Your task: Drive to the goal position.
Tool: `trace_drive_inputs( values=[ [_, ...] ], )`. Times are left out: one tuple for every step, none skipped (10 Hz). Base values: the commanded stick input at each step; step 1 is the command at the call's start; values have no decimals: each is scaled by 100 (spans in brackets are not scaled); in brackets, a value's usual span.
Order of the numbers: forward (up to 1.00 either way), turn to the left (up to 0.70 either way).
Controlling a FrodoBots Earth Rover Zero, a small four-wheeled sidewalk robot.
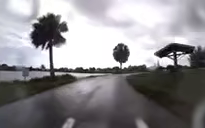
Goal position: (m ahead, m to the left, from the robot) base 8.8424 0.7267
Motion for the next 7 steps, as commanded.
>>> trace_drive_inputs(
  values=[
    [100,0],
    [100,0],
    [100,0],
    [100,0],
    [100,0],
    [100,-9],
    [100,-24]
  ],
)
